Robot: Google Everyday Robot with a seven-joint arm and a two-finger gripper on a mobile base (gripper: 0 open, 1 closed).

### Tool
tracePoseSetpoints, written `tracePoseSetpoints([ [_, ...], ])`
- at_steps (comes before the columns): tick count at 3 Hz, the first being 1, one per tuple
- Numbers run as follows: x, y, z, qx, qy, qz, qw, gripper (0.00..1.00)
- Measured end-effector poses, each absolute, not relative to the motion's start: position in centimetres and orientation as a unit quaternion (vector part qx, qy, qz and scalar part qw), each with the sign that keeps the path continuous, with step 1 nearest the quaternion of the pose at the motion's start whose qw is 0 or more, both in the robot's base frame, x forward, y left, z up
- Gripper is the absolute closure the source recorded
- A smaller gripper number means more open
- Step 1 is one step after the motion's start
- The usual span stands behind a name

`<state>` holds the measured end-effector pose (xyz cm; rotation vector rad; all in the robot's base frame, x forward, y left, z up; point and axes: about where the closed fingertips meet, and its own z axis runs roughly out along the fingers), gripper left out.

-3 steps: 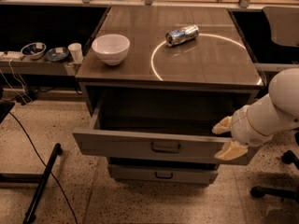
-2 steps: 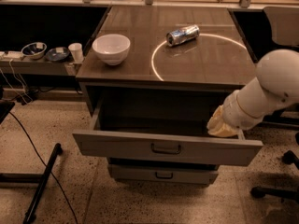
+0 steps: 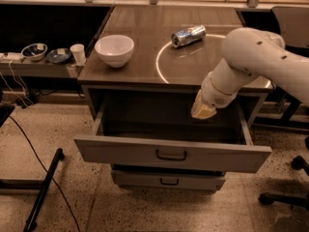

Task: Open top drawer

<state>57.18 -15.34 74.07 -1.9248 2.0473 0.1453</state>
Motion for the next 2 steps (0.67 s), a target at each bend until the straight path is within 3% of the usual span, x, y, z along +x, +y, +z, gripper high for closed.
tracePoseSetpoints([
  [2,57.5,-12.8,67.4,-0.674,0.727,0.064,0.113,0.87],
])
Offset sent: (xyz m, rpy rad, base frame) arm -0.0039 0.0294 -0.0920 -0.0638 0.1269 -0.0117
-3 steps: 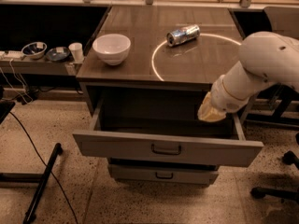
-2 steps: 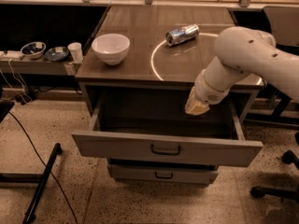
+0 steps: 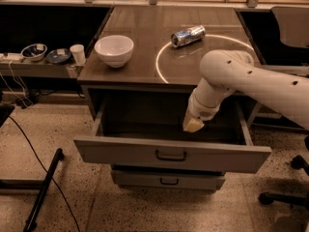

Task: Open top drawer

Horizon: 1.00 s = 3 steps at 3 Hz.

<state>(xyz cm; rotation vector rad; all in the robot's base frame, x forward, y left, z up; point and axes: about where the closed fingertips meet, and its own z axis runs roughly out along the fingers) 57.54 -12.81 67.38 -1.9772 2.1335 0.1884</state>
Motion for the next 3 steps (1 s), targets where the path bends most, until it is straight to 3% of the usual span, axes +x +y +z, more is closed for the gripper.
tracePoseSetpoints([
  [3,53.2,-11.3,64.6,-0.691,0.71,0.108,0.078,0.88],
])
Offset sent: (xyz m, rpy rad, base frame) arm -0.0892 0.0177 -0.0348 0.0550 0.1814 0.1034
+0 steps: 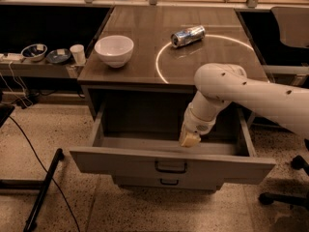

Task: Open top drawer

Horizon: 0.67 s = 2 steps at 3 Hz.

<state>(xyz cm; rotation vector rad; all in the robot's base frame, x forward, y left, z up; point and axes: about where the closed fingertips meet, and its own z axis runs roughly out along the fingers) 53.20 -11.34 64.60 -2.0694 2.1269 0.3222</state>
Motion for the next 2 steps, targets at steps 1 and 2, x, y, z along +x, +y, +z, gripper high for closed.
tracePoseSetpoints([
  [1,49.9,-11.6,65.7,-0.7,0.694,0.145,0.082,0.88],
  [2,46.5,-12.0,67.1,-0.709,0.674,0.185,0.088,0.94],
])
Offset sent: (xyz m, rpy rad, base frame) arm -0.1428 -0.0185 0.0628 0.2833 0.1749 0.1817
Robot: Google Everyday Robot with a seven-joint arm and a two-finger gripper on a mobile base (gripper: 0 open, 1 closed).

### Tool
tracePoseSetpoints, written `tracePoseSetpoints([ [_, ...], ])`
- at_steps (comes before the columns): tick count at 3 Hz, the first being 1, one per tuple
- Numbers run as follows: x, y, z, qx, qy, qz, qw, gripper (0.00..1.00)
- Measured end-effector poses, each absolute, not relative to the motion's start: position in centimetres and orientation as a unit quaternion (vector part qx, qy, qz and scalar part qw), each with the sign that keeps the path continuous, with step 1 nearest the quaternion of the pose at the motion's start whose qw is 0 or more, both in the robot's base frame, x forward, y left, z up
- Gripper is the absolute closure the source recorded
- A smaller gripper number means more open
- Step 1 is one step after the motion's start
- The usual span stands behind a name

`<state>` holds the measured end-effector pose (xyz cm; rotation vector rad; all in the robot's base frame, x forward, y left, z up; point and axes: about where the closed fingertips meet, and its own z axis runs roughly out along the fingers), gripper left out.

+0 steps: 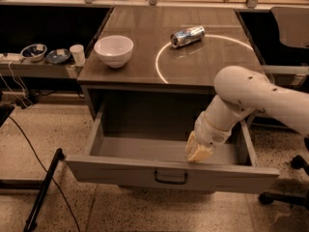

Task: Open top drawer

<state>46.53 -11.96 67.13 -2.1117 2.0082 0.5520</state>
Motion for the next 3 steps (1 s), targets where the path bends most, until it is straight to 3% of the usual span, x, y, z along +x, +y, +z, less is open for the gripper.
tracePoseSetpoints([
  [1,44.0,-12.6,68.7,-0.712,0.658,0.22,0.102,0.96],
  [2,42.8,-15.2,72.4,-0.688,0.66,0.243,0.179,0.7],
  [3,42.7,-15.3,72.4,-0.686,0.661,0.243,0.18,0.46],
])
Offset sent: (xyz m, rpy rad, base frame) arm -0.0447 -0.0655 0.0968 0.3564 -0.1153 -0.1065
